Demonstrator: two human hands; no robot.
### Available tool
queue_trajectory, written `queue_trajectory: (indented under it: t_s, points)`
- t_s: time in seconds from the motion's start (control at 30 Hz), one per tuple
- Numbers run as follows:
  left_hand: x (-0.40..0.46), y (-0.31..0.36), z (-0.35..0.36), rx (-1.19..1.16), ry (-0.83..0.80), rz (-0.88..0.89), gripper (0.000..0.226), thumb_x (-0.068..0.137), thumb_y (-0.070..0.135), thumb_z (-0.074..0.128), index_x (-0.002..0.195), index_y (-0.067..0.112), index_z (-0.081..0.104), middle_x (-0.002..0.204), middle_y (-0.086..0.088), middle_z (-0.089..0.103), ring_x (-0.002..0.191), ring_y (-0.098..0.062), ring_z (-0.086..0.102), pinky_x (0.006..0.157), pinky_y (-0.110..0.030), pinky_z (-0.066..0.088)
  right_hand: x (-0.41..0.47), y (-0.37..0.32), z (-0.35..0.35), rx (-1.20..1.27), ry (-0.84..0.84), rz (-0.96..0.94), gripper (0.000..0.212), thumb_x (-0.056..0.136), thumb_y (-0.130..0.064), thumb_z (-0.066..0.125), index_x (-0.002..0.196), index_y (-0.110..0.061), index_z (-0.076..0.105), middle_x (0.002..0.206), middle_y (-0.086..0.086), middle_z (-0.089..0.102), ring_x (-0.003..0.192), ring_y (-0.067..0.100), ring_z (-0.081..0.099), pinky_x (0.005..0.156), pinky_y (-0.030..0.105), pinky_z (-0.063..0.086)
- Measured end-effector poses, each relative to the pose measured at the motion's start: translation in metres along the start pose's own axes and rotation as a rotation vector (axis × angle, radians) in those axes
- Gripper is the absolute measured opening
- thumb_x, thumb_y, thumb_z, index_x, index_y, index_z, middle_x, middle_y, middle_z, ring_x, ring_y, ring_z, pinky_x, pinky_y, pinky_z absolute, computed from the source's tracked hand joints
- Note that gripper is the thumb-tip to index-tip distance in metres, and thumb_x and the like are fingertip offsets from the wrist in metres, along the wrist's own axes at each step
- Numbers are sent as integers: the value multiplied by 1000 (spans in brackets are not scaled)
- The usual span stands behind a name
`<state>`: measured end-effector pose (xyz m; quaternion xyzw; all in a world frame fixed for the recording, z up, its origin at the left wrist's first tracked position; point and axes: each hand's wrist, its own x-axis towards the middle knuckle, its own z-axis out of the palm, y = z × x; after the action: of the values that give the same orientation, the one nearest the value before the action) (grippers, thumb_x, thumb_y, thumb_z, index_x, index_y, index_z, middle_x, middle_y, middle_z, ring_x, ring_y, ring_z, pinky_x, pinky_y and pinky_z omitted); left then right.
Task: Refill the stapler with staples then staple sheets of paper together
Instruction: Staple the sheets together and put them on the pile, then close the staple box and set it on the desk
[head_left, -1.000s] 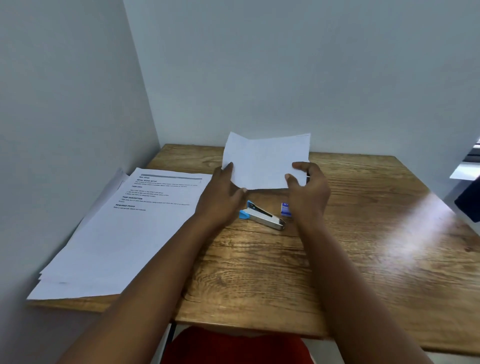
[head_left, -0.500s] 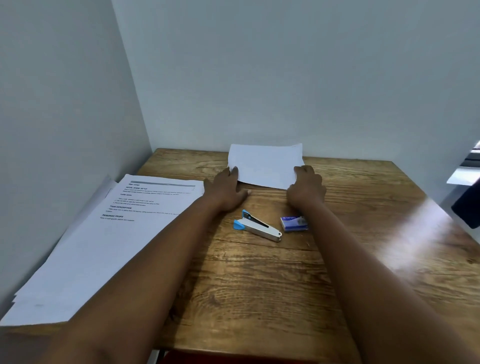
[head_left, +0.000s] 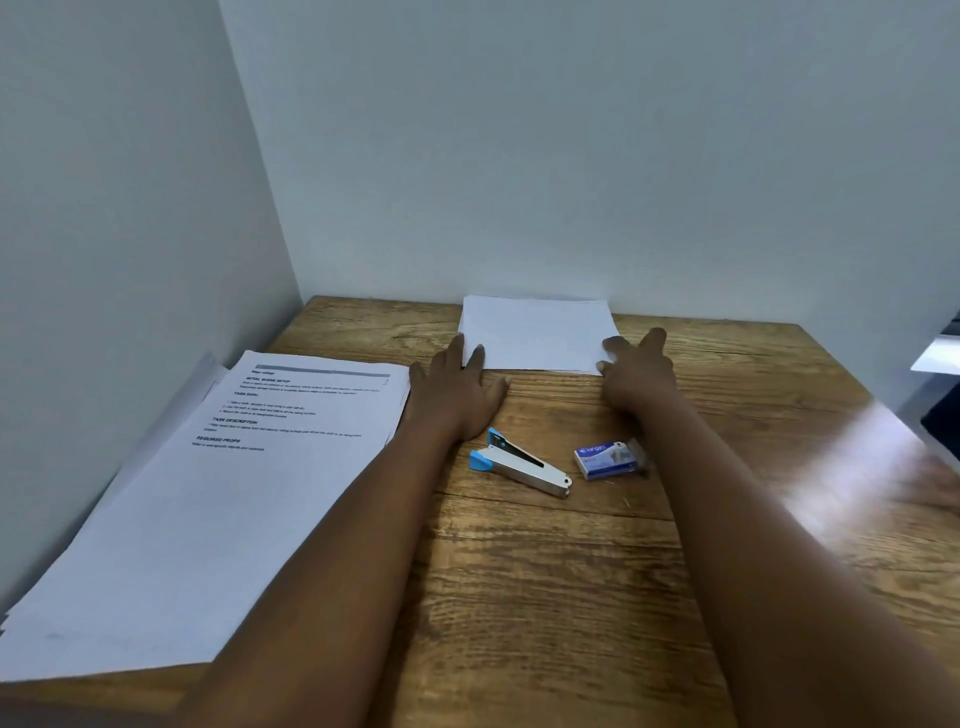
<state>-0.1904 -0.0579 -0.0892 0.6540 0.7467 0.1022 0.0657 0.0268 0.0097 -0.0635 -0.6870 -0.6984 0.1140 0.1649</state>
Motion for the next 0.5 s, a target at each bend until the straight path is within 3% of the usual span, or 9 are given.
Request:
queue_trajectory:
  t_s: [0.1, 0.2, 0.3, 0.37, 0.43, 0.5]
  points:
    - [1, 0, 0, -15, 16, 2, 77, 100, 64, 25, 161, 22, 8, 170, -4, 2, 155, -27, 7, 120, -59, 6, 1, 2, -2, 46, -15, -4, 52, 102, -34, 46, 151, -26, 32, 153, 17, 12, 130, 42, 42, 106, 41, 37]
    - [-2, 0, -1, -79, 135, 2, 87, 95, 68, 38, 161, 24, 3, 169, -5, 8, 153, -31, 9, 119, -58, 9, -2, 5, -5, 232, -5, 17, 61, 100, -38, 50, 152, -21, 24, 153, 17, 12, 134, 42, 40, 111, 43, 33]
    - [-8, 0, -8, -244, 213, -51, 77, 94, 62, 49, 156, 22, 29, 164, -3, 22, 151, -28, 13, 120, -55, 11, -10, 10, -12, 390, 3, 42, 63, 97, -39, 56, 149, -17, 29, 151, 16, 16, 132, 38, 44, 109, 39, 34]
    - [-11, 3, -19, -389, 174, -128, 63, 94, 56, 55, 146, 21, 49, 158, -4, 34, 149, -28, 23, 120, -53, 21, -18, 15, -20, 413, -45, 39, 64, 93, -42, 62, 145, -17, 36, 148, 15, 23, 129, 35, 45, 105, 39, 37]
    - [-16, 9, -33, -519, 125, -111, 53, 94, 50, 62, 137, 18, 59, 148, -6, 50, 140, -27, 40, 114, -47, 35, -27, 21, -31, 418, -176, -18, 61, 86, -42, 70, 138, -19, 46, 139, 13, 39, 121, 29, 49, 99, 38, 41]
    - [-28, 20, -47, -572, 74, 15, 43, 92, 41, 69, 127, 16, 66, 132, -5, 63, 125, -22, 56, 102, -35, 45, -37, 26, -45, 410, -350, -78, 59, 78, -36, 79, 130, -20, 55, 119, 8, 53, 106, 21, 52, 89, 34, 43]
